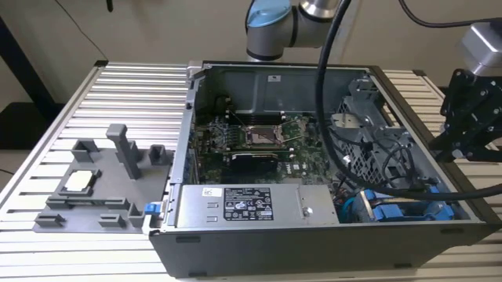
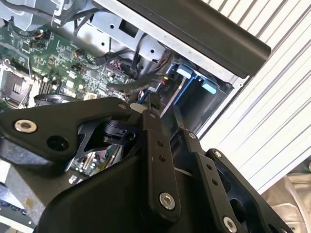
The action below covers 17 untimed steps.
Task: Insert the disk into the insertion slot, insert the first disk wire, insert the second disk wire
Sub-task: 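Insert the first disk wire, then insert the second disk wire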
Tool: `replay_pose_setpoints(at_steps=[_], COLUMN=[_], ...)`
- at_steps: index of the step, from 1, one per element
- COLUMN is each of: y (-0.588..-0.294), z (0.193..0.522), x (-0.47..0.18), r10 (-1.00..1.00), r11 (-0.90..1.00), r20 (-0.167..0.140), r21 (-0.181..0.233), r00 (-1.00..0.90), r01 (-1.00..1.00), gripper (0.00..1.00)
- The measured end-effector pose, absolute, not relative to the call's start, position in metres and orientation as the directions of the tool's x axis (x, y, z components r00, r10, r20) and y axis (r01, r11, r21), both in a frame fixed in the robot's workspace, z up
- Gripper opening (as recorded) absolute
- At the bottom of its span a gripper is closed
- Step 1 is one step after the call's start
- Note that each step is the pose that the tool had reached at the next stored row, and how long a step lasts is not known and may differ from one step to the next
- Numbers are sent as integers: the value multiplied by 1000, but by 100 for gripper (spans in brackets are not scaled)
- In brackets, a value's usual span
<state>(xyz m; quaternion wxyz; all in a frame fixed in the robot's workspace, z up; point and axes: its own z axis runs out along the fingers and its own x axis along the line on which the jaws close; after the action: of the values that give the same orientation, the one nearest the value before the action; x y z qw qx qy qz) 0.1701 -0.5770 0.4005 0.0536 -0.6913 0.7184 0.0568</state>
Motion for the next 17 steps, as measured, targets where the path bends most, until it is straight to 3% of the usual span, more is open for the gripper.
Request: replay_pose_setpoints(at_steps=[10, 17], y=[-537, -536], z=[401, 401], x=[170, 167], r10=[-987, -987], r11=[38, 38], r20=[-155, -155], r21=[7, 8], r00=[-39, -38], r01=[-999, -999], gripper=[27, 27])
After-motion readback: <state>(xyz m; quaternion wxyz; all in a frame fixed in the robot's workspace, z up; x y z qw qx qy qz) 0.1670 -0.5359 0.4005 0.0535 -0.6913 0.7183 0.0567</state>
